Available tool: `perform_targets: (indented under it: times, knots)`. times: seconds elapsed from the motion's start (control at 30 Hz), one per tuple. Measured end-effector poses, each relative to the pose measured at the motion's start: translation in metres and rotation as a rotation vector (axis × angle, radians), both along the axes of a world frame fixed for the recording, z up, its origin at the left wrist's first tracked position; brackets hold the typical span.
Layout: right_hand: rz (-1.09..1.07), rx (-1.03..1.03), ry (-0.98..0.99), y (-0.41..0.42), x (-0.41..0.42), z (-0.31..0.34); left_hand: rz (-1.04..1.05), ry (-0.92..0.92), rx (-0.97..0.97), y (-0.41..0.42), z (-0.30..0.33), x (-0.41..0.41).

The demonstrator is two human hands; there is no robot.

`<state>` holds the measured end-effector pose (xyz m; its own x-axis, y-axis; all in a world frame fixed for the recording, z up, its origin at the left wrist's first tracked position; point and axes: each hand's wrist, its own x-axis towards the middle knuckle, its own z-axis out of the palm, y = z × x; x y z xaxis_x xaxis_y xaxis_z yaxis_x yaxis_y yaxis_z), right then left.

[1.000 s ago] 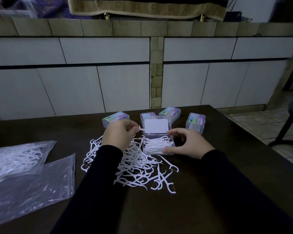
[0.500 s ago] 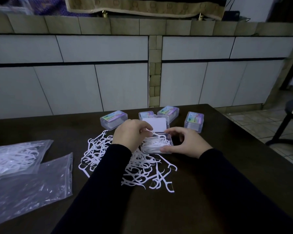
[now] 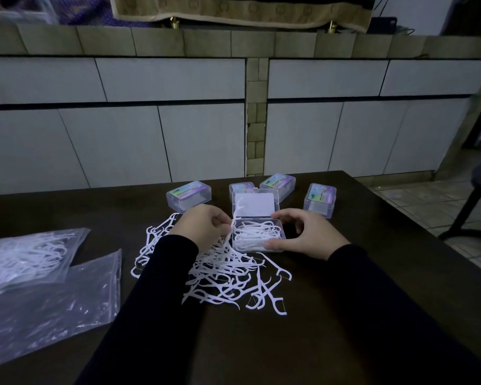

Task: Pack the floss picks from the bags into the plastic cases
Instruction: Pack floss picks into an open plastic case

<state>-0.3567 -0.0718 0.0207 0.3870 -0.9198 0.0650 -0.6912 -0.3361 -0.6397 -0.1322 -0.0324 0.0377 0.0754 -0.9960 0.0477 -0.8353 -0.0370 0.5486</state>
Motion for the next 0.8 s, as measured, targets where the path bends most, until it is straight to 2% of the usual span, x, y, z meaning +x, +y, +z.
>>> perform_targets:
  times: [0.23,0.37,0.43,0.63,0.8]
  knots:
    - [0.004,-0.001,-0.011,0.0,0.0,0.0,-0.006,0.004,0.002,0.001,0.003,0.006]
    - [0.004,0.002,-0.009,0.0,0.0,-0.001,0.06,0.033,-0.235,0.005,0.008,0.003]
    - [0.002,0.0,-0.015,0.0,0.0,-0.001,0.028,-0.036,-0.317,0.003,0.005,-0.013]
    - [0.005,0.003,-0.026,0.0,0.0,-0.001,-0.022,-0.364,-0.257,-0.011,-0.004,-0.034]
    - [0.009,0.008,-0.023,-0.002,0.001,-0.002,-0.016,-0.365,-0.271,-0.008,-0.003,-0.029]
